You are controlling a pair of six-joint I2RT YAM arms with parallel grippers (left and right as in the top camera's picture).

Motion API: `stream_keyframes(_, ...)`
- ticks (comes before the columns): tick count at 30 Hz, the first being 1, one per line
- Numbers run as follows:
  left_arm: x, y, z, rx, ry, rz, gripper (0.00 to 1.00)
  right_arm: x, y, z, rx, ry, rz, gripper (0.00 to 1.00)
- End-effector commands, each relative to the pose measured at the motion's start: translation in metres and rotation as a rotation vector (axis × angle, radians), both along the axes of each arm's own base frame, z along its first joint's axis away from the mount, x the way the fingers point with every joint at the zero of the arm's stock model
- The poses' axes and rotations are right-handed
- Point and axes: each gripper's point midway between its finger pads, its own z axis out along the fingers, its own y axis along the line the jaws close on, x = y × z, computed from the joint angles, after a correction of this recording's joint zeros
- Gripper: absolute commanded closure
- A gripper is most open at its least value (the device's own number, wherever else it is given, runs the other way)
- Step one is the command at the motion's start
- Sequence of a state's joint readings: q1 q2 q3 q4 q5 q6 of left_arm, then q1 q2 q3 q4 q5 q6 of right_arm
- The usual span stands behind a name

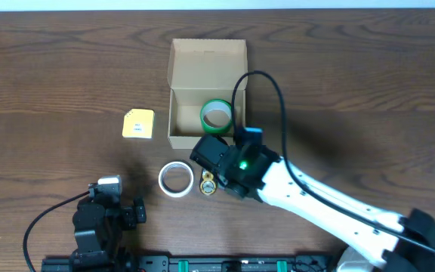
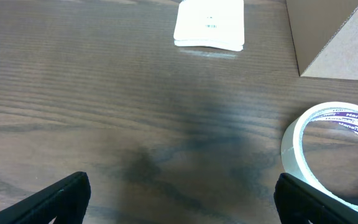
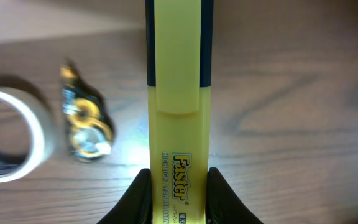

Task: Pack container
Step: 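Lift the highlighter into the box and release it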

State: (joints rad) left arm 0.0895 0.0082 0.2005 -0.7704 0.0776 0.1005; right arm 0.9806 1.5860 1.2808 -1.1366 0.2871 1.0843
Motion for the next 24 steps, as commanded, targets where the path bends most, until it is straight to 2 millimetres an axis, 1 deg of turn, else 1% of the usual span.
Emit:
stream_keyframes(1, -0.005, 0.000, -0.009, -0.014, 0.034, 0.014, 0.05, 0.019, 0.005, 0.032, -0.016, -0.126, 0.101, 0.99)
stream_keyframes(3, -0.005, 0.000, -0.009, -0.014, 0.034, 0.014, 0.05, 0.033, 0.015, 0.047, -0.021, -0.190, 0.203, 0.99)
stream_keyframes(5, -0.005, 0.000, -0.009, -0.014, 0.034, 0.014, 0.04, 0.055, 0.032, 0.063, -0.005, -0.277, 0.332, 0.98)
stream_keyframes(6, -0.005, 0.000, -0.009, -0.014, 0.034, 0.014, 0.05, 0.063, 0.036, 0.066, -0.002, -0.306, 0.360, 0.97)
stream_keyframes(7, -0.005, 0.000, -0.009, -0.014, 0.034, 0.014, 0.05, 0.076, 0.040, 0.069, -0.008, -0.340, 0.399, 0.96)
stream_keyframes(8, -0.005, 0.000, -0.009, -0.014, 0.034, 0.014, 0.04, 0.084, 0.040, 0.068, -0.018, -0.351, 0.416, 0.95)
stream_keyframes(10, -0.005, 0.000, -0.009, -0.014, 0.034, 0.014, 0.05, 0.104, 0.038, 0.057, -0.058, -0.352, 0.463, 0.94)
stream_keyframes(13, -0.005, 0.000, -0.009, -0.014, 0.034, 0.014, 0.05, 0.129, 0.034, 0.034, -0.106, -0.328, 0.509, 0.94)
stream_keyframes(15, -0.005, 0.000, -0.009, -0.014, 0.034, 0.014, 0.05, 0.138, 0.034, 0.022, -0.128, -0.319, 0.525, 0.94)
stream_keyframes(16, -0.005, 0.000, -0.009, -0.014, 0.034, 0.014, 0.05, 0.142, 0.036, 0.011, -0.140, -0.305, 0.532, 0.94)
stream_keyframes(17, -0.005, 0.000, -0.009, -0.014, 0.034, 0.014, 0.05, 0.142, 0.037, 0.000, -0.153, -0.284, 0.539, 0.94)
stream_keyframes(19, -0.005, 0.000, -0.009, -0.014, 0.034, 0.014, 0.05, 0.142, 0.036, -0.014, -0.176, -0.250, 0.554, 0.95)
stream_keyframes(21, -0.005, 0.000, -0.009, -0.014, 0.034, 0.014, 0.04, 0.142, 0.036, -0.023, -0.187, -0.233, 0.558, 0.95)
stream_keyframes(24, -0.005, 0.000, -0.009, -0.014, 0.034, 0.014, 0.05, 0.142, 0.036, -0.030, -0.195, -0.219, 0.560, 0.95)
